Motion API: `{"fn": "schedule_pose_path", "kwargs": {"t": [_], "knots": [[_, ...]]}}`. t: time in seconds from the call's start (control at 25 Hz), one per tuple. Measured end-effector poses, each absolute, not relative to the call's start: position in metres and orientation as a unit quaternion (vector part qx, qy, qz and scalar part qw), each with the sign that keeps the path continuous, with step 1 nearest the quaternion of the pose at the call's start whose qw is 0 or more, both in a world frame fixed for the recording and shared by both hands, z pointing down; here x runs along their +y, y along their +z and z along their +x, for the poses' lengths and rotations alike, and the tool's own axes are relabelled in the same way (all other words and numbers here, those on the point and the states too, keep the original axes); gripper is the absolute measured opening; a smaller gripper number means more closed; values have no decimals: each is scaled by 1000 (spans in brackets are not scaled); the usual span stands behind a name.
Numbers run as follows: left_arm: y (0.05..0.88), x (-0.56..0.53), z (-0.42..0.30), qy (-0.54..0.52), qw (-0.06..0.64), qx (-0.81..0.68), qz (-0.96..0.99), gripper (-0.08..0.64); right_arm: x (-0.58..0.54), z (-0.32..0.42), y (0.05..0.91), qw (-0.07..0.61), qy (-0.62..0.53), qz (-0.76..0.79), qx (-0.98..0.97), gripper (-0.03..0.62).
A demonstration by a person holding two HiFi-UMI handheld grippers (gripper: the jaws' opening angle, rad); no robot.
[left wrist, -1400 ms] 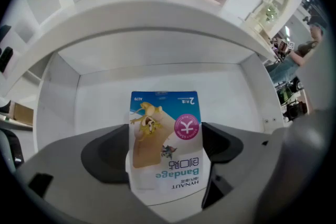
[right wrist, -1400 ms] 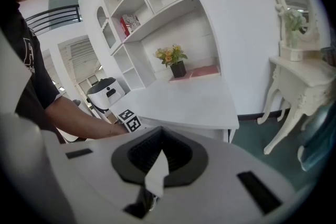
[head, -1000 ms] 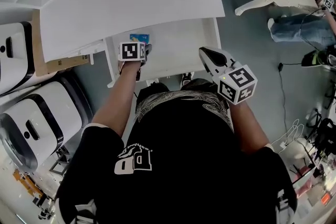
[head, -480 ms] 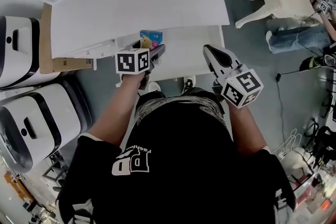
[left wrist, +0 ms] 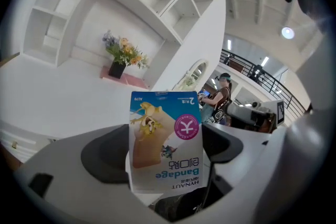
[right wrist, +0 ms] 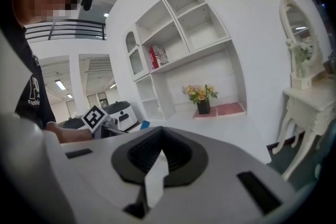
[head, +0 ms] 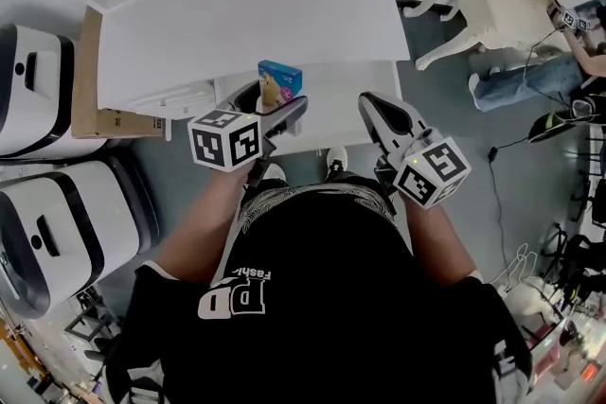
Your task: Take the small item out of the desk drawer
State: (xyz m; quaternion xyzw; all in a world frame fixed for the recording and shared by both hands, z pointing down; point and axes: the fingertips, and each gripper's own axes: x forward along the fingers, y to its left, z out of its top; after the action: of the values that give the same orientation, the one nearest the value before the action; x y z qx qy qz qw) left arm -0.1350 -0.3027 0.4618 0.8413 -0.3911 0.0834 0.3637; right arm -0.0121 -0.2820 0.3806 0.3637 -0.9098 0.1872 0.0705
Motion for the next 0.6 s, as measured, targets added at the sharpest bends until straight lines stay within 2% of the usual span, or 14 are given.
{"fn": "schedule_pose_path", "kwargs": {"t": [0.6], "knots": [[391,-255,-167,32,298,-362,883,417,-249,-62,362,57,154,399,-902,9]]}}
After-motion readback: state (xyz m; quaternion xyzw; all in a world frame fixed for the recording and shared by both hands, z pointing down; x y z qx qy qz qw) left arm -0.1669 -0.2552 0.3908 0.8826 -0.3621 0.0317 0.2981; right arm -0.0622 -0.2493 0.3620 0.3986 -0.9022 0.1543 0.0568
